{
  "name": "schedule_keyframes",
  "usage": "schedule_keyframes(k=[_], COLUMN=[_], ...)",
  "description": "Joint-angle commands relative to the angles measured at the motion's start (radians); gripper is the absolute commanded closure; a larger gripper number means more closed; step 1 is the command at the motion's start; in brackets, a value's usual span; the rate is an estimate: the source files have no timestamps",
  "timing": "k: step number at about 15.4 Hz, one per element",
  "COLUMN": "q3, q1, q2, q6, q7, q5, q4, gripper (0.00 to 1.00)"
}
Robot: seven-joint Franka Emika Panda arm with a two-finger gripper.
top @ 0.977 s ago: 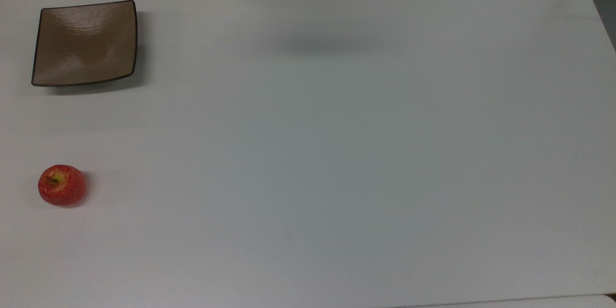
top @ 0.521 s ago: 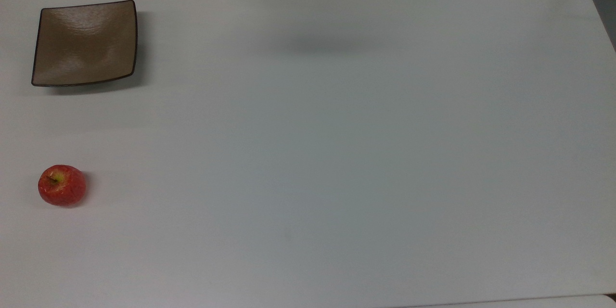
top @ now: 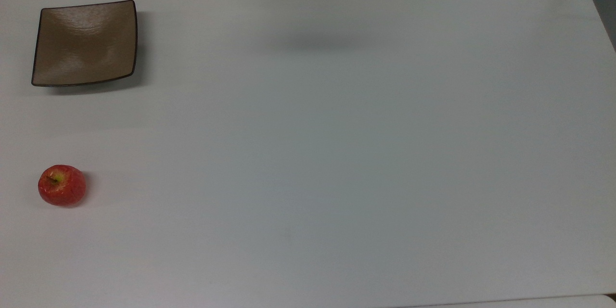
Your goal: Apples placed on a ceramic plate
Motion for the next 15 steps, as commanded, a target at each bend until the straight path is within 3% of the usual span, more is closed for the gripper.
schedule_keyframes(k=[1, 11, 15], q3=[-0.009, -0.021, -0.024], q1=[-0.005, -0.16, -0.212], q2=[0.037, 0.302, 0.384], q6=[0.031, 0.55, 0.764], q7=[-0.052, -0.052, -0.052], q5=[-0.029, -0.033, -0.035], q4=[0.009, 0.172, 0.178], gripper=[0.0, 0.0, 0.0])
